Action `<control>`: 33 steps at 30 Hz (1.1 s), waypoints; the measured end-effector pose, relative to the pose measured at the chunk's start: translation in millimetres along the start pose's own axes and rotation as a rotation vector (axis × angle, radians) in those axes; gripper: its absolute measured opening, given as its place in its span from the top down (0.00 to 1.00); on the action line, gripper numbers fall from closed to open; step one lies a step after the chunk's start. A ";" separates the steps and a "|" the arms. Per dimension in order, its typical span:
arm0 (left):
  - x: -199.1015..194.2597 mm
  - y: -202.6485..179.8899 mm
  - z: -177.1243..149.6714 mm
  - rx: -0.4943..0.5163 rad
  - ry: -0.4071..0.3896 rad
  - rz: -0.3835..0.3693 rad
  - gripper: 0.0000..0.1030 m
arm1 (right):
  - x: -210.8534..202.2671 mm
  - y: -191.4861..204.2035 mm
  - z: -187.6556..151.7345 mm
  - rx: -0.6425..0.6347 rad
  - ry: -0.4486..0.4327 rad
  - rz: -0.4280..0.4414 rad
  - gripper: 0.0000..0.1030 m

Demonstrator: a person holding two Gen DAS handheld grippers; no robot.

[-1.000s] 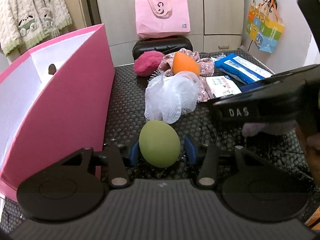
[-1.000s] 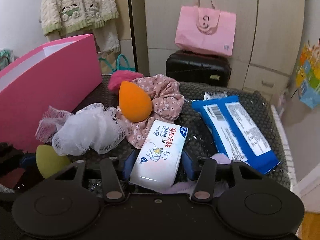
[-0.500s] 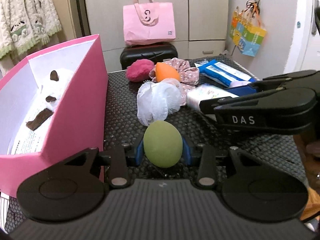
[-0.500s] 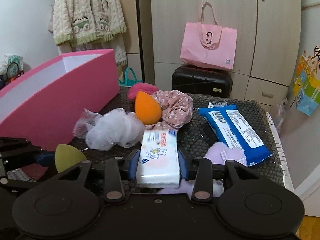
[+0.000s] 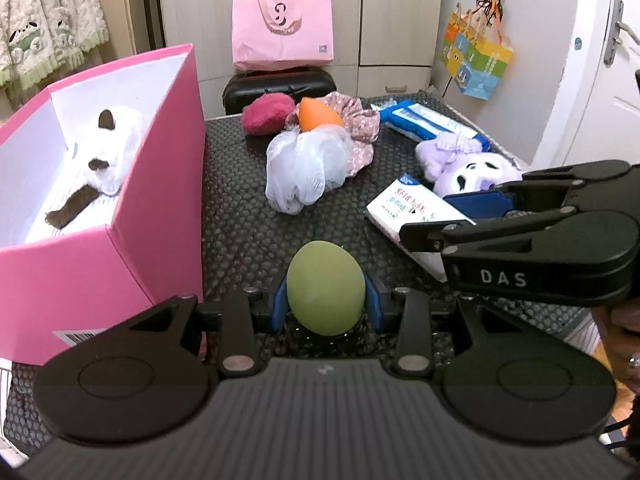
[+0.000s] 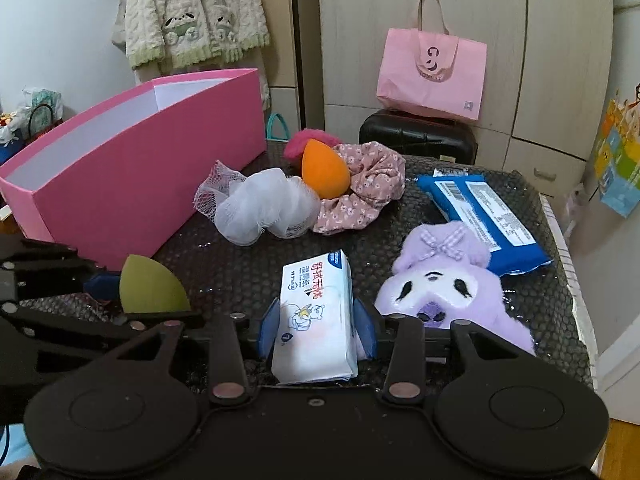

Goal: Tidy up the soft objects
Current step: 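Grasp the green sponge with the left tool while the right tool grasps the white tissue pack, then carry the green sponge and tissue pack together over the pink box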

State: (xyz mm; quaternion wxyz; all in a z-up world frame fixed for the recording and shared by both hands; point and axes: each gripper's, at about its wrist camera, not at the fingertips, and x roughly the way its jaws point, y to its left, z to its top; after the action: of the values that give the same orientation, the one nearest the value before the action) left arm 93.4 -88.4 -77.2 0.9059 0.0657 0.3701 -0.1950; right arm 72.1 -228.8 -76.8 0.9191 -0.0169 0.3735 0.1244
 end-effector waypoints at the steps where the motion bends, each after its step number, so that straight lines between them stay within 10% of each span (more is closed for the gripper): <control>1: 2.0 0.6 -0.5 -0.003 0.008 -0.002 0.64 | 1.6 0.1 0.7 -0.008 0.002 0.002 0.54; 33: -48.9 14.6 -26.2 -0.001 0.036 -0.083 0.64 | -62.8 30.3 -19.7 0.014 -0.043 0.103 0.55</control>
State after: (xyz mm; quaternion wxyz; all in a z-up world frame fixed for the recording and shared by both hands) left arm 50.7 -53.3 -62.4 0.8902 0.0532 0.3891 -0.2311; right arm 8.0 -215.5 -45.7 0.9194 0.0115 0.3549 0.1694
